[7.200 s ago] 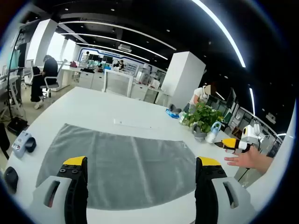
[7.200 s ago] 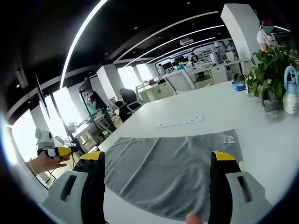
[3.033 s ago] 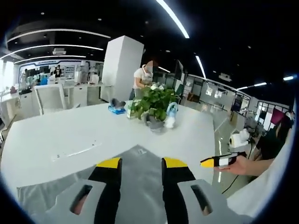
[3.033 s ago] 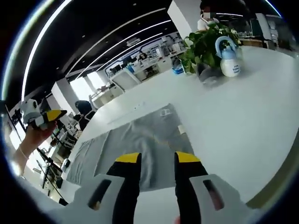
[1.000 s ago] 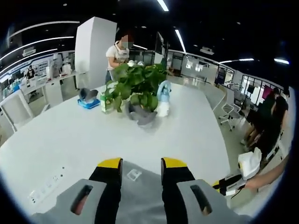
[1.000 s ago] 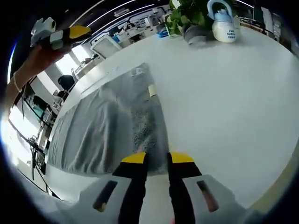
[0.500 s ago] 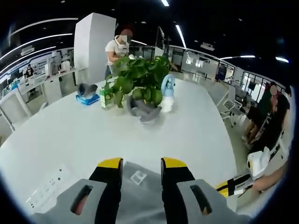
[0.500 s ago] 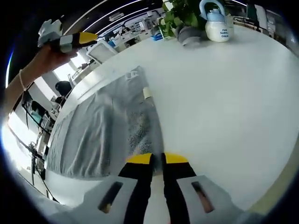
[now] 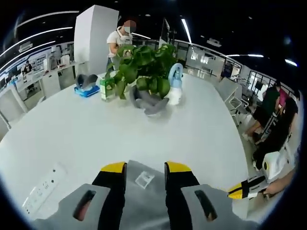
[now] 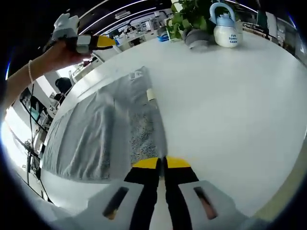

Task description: Fold the towel on the table until its edges align and the towel forms a compact rectangular stack.

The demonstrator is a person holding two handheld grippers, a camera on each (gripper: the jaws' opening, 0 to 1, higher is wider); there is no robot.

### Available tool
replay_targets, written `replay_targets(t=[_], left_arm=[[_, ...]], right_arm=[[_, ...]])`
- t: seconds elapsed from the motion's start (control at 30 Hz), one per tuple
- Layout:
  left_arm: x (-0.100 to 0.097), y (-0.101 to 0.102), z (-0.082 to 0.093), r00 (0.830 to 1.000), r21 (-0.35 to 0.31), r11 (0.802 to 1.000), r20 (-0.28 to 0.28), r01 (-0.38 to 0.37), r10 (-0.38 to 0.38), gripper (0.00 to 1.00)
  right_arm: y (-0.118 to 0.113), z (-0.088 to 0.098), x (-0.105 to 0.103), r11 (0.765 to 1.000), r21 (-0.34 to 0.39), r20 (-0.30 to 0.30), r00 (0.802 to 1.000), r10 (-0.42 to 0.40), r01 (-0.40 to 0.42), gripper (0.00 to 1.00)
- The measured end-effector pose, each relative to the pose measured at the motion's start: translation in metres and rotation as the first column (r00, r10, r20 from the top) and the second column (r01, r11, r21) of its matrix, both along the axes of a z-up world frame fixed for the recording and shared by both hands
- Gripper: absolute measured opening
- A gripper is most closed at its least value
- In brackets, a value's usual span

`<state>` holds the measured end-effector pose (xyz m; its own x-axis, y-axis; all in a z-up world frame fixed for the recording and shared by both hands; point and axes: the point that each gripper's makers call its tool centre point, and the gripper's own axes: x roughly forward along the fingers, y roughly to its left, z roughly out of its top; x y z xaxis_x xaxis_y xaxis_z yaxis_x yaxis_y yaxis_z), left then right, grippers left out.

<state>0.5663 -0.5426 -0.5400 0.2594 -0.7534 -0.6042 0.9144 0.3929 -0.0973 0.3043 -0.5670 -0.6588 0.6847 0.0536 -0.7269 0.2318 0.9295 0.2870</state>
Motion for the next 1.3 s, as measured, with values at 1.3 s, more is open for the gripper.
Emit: replay_targets(t=[1.3], left_arm=[[0.042,-0.032,-0.1,0.996,0.072,0.997,-0.08,-0.031,0.037,0.26]], right_arm=[[0.0,-0.002,0.0,1.0,-0.019,-0.017,1.0,0.024,-0.025,0.0]])
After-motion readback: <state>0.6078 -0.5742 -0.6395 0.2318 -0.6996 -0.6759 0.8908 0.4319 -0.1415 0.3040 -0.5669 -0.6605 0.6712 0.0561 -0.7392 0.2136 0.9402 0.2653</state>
